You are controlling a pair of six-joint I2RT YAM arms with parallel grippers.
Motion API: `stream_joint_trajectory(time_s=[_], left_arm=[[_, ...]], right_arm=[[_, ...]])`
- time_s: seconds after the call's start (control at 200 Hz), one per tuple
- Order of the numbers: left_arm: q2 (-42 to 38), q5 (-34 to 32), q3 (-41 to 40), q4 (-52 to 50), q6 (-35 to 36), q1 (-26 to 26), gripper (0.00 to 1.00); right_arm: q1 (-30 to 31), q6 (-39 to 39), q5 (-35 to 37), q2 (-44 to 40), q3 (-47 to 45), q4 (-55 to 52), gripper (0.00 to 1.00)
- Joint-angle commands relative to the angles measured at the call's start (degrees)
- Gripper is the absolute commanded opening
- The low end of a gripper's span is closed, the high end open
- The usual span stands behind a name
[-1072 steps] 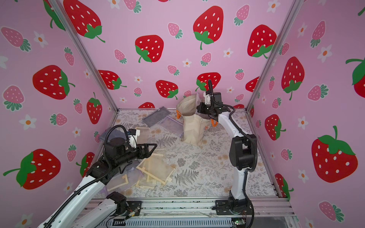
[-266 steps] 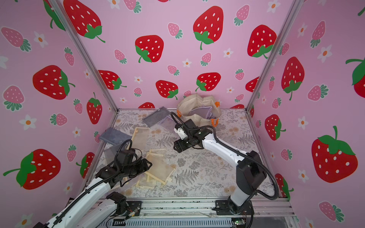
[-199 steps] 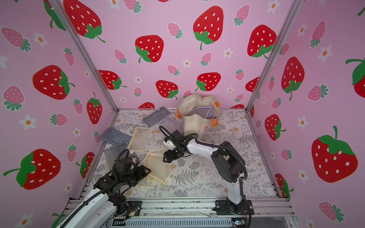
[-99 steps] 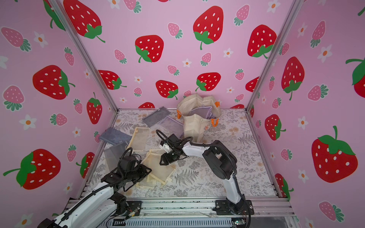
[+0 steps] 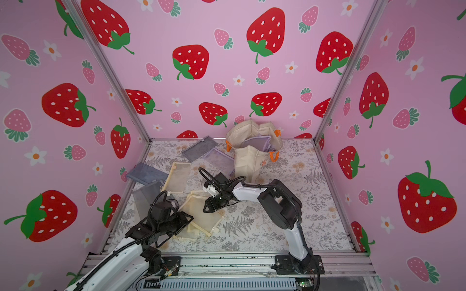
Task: Put the pencil pouch into the canvas bag
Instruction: Pick up the pencil pouch.
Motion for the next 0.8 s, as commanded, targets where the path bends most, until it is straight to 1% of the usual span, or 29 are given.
stream_joint_trajectory(time_s=[0.0, 0.025, 0.04, 0.065, 0.18, 0.275, 0.41, 0.535, 0.59, 0.61, 0.7, 0.75, 0.795], left_arm=[[0.63, -0.16, -2.53, 1.73, -2.21, -0.2, 0.52], [1.2, -0.14, -2.67, 2.98, -2.45, -0.25, 0.51], [1.63, -0.18, -2.75, 3.72, -2.55, -0.29, 0.51], [2.56, -0.14, -2.83, 4.82, -2.62, -0.33, 0.51], [7.2, -0.15, -2.3, 9.1, -2.47, -0.39, 0.48], [8.81, -0.6, -2.33, 12.86, -2.71, -0.47, 0.44], [9.48, -1.41, -2.01, 16.24, -2.17, -0.5, 0.32], [8.69, -1.63, -0.83, 17.14, -0.98, -0.52, 0.15], [7.87, -1.57, -0.18, 16.87, -0.15, -0.52, 0.07], [7.46, -1.62, 0.14, 16.36, 0.16, -0.52, 0.0], [5.41, -2.05, 2.18, 14.21, 2.28, -0.51, 0.0], [4.24, -1.9, 3.44, 13.84, 3.67, -0.52, 0.0], [3.34, -1.06, 4.93, 13.37, 5.49, -0.49, 0.0]], right_arm=[[0.6, -0.12, -1.05, 1.61, -0.23, -0.33, 0.52], [0.61, -0.27, -1.13, 1.62, -0.11, -0.5, 0.53], [0.61, -0.31, -1.2, 1.57, -0.17, -0.59, 0.5], [0.61, -0.47, -1.08, 1.5, -0.27, -0.77, 0.48], [0.7, -0.51, -0.97, 0.68, -1.68, -0.73, 0.46], [1.01, -0.53, -1.02, -0.18, -3.06, -0.22, 0.43], [1.73, -0.63, -1.37, -0.64, -3.7, -0.21, 0.38], [2.11, -0.58, -1.57, -1.38, -3.88, -0.12, 0.36], [2.11, -0.65, -1.51, -2.18, -4.03, -0.06, 0.36], [2.11, -0.67, -1.43, -2.65, -4.12, -0.11, 0.36], [1.96, -0.77, -0.9, -5.01, -4.71, -0.47, 0.37], [1.6, -0.54, -0.89, -6.57, -5.36, -0.32, 0.41], [1.28, -0.22, -0.78, -8.53, -6.16, -0.29, 0.49]])
